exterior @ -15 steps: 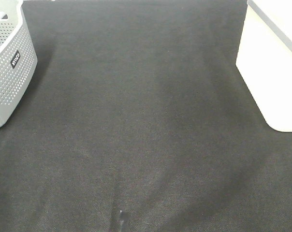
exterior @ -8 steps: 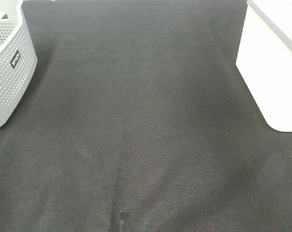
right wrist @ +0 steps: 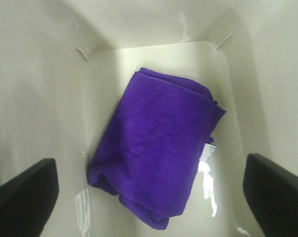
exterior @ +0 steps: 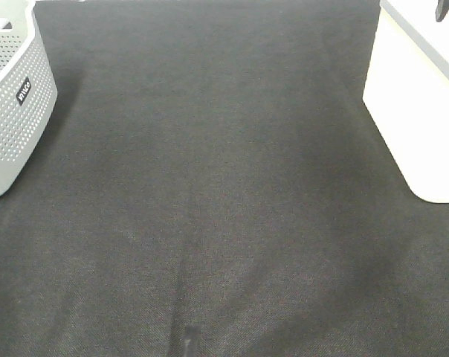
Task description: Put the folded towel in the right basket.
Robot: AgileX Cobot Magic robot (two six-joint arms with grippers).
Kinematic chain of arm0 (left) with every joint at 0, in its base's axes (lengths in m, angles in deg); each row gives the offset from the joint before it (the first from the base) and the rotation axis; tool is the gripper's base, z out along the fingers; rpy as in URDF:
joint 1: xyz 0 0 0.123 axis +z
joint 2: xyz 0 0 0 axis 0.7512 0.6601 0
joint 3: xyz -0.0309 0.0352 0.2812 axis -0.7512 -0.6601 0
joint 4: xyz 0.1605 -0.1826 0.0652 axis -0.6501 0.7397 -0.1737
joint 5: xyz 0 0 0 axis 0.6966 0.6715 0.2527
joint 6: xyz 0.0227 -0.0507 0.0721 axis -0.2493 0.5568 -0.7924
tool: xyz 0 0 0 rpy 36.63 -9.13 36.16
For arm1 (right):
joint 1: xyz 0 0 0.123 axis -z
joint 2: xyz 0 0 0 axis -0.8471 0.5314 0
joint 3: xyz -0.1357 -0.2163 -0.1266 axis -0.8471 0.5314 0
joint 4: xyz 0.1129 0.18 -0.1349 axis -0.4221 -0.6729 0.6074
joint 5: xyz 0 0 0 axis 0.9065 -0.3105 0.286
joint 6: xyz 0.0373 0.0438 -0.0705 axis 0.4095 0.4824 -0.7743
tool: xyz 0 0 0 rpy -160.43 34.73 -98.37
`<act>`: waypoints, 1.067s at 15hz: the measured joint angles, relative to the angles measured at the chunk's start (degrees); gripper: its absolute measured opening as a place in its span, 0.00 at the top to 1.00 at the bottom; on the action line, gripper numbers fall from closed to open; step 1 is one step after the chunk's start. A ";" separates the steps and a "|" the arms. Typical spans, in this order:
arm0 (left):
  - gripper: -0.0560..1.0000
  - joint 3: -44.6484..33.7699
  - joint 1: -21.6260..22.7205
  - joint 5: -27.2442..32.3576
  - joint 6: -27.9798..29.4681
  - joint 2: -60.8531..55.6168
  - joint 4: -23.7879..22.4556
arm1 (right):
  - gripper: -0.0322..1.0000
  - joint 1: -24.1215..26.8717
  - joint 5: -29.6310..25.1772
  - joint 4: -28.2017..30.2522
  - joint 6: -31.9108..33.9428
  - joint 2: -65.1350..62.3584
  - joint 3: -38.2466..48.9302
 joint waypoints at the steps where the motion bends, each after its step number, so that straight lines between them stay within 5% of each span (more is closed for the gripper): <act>1: 0.01 0.00 0.00 0.00 0.00 0.00 0.00 | 0.03 0.00 0.00 -1.49 0.00 -0.34 0.06; 4: 0.01 0.00 0.00 0.00 0.00 0.00 0.00 | 0.03 -0.06 -0.06 -9.80 -1.49 -7.45 0.34; 8: 0.01 0.00 0.00 0.00 0.00 0.00 0.00 | 0.03 -0.06 0.17 -11.97 -1.26 -16.04 3.90; 11: 0.01 0.00 0.00 0.00 0.00 0.00 0.00 | 0.03 -0.06 0.17 -13.41 -1.60 -26.18 16.39; 16: 0.01 0.00 0.00 0.00 0.00 0.00 0.00 | 0.03 -0.06 3.04 -14.04 -3.72 -51.85 49.22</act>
